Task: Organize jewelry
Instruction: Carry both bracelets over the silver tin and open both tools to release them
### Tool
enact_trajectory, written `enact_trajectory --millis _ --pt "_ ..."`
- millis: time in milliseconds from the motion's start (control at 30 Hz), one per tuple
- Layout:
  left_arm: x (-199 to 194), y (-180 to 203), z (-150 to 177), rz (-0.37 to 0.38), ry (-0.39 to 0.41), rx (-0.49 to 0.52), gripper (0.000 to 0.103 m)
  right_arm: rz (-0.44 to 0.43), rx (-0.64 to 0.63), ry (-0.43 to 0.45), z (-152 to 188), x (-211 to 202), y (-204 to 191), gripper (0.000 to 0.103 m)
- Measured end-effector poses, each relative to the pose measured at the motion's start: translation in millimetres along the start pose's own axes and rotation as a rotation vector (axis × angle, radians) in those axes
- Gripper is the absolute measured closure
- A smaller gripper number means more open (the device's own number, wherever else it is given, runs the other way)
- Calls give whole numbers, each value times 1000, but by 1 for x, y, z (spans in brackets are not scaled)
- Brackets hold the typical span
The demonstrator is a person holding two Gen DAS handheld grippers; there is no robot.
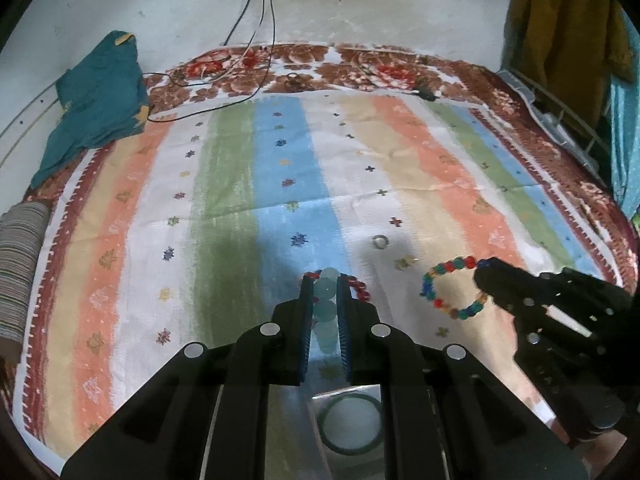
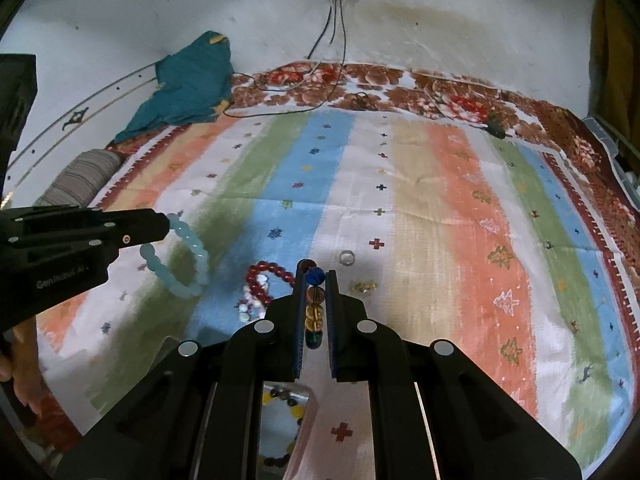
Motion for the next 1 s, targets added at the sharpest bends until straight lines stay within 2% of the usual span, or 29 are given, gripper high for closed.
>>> enact_trajectory --millis 167,433,1000 --pt "-15 9 7 26 17 14 92 -24 12 -5 7 -9 -3 93" --pt "-26 23 22 23 22 67 92 -37 -7 -11 19 -17 -12 93" --pt "-48 34 45 57 33 73 92 -76 -8 -18 41 -38 -23 93"
Point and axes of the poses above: each gripper's, at about its wrist camera, not at the fingertips, and x roughly the way its jaws point, y to its right, z to its underside, the point moved 6 cm from there along x, roughly the way its jaws point, and after that the axes turned 1 degree about y, right-handed, at the moved point
